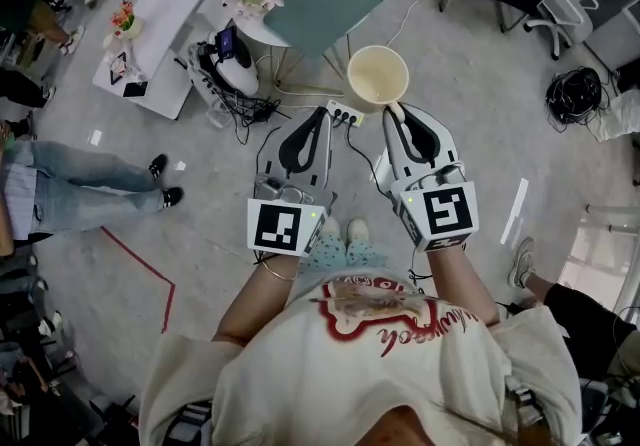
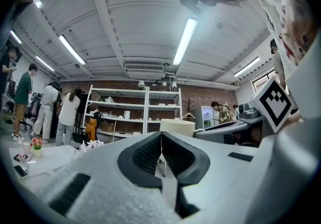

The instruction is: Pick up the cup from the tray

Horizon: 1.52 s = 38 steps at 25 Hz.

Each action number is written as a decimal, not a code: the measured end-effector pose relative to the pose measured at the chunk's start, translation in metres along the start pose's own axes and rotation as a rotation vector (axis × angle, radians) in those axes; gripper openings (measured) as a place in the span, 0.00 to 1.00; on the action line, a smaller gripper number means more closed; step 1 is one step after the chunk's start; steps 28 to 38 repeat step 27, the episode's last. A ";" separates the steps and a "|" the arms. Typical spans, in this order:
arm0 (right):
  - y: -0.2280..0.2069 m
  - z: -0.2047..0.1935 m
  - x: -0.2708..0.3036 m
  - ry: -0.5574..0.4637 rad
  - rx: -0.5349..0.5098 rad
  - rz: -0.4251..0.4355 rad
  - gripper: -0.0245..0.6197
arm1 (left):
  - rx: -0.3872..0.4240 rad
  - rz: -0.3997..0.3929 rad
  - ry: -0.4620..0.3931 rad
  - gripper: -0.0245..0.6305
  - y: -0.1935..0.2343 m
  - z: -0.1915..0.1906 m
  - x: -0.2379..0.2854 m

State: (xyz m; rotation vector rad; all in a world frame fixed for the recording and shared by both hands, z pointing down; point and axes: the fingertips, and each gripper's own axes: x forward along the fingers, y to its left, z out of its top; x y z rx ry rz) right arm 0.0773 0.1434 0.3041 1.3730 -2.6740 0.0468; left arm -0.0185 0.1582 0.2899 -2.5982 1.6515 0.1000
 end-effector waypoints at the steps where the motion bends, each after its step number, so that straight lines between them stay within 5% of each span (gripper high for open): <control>1: 0.000 0.002 -0.001 -0.003 -0.007 -0.001 0.12 | 0.001 0.000 -0.001 0.06 -0.002 0.001 0.000; 38: 0.007 -0.001 -0.009 -0.023 0.021 0.021 0.12 | 0.012 0.008 -0.015 0.06 -0.006 0.005 -0.005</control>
